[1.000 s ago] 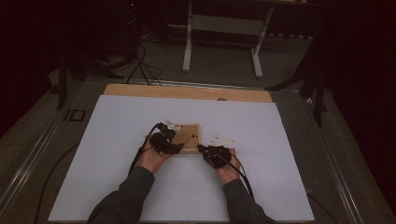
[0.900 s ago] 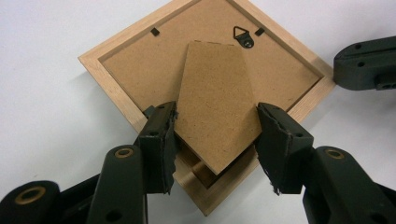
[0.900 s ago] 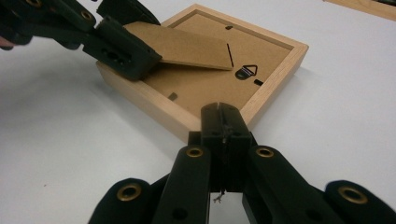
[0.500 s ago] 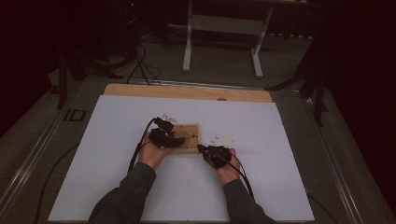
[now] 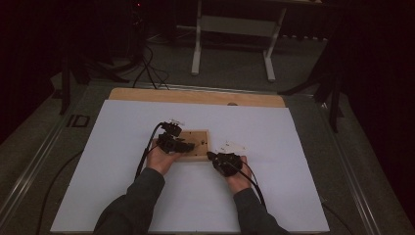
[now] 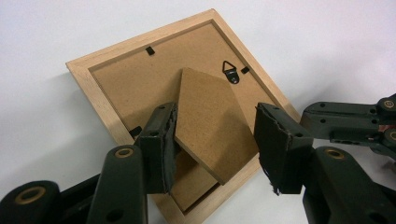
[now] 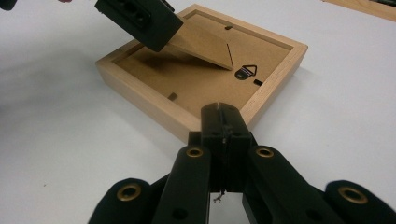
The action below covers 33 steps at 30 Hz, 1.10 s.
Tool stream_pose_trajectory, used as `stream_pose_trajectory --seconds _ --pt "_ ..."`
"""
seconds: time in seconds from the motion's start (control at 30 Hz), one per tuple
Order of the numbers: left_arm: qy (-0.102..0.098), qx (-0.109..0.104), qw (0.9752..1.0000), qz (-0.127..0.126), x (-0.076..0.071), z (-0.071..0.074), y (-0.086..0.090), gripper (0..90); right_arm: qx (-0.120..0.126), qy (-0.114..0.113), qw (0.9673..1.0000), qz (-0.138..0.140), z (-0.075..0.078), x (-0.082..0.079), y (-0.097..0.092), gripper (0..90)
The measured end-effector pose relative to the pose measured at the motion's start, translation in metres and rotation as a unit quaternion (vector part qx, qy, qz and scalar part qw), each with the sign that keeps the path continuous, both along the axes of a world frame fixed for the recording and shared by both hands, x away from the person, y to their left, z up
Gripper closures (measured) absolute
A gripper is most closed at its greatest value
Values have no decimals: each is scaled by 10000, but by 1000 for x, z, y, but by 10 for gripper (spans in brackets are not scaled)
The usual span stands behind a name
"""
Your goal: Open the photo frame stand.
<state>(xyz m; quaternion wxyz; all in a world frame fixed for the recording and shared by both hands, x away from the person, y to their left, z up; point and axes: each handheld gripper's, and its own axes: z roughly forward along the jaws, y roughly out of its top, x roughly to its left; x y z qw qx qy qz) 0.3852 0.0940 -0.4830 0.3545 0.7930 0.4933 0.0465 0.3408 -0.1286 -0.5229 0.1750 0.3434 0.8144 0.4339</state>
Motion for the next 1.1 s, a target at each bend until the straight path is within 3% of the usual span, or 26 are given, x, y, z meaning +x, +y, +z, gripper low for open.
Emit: stream_pose_trajectory --seconds 0.27,0.6,0.97,1.1 --pt "141 -33 9999 20 4 0 -1 505 -3 -3 10000 1 0 0 0 897" --pt "234 119 9997 -13 6 -4 -3 512 -3 -2 10000 6 0 0 0 897" --pt "-95 460 9988 -163 1 0 -9 523 -52 0 10000 39 1 0 0 895" --pt "-223 536 9981 -213 -1 2 -11 523 -58 15 10000 -14 1 1 -2 856"
